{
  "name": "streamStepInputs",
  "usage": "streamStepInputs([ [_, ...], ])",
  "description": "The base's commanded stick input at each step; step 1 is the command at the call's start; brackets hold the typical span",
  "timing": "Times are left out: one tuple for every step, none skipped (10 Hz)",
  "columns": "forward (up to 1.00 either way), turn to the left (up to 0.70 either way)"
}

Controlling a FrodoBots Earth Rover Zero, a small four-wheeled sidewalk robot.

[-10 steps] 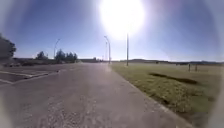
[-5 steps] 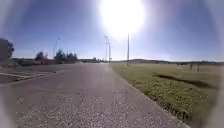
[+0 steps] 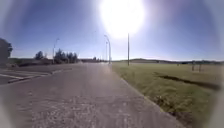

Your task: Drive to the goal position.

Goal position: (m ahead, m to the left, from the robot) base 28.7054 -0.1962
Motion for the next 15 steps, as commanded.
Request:
streamStepInputs([
  [1.00, 0.00],
  [1.00, 0.00],
  [1.00, 0.00],
  [1.00, 0.40],
  [1.00, 0.40],
  [1.00, 0.40],
  [1.00, 0.40],
  [1.00, 0.40],
  [1.00, 0.40],
  [1.00, 0.37],
  [1.00, 0.23],
  [1.00, 0.00],
  [1.00, 0.00],
  [1.00, 0.00],
  [1.00, 0.00],
])
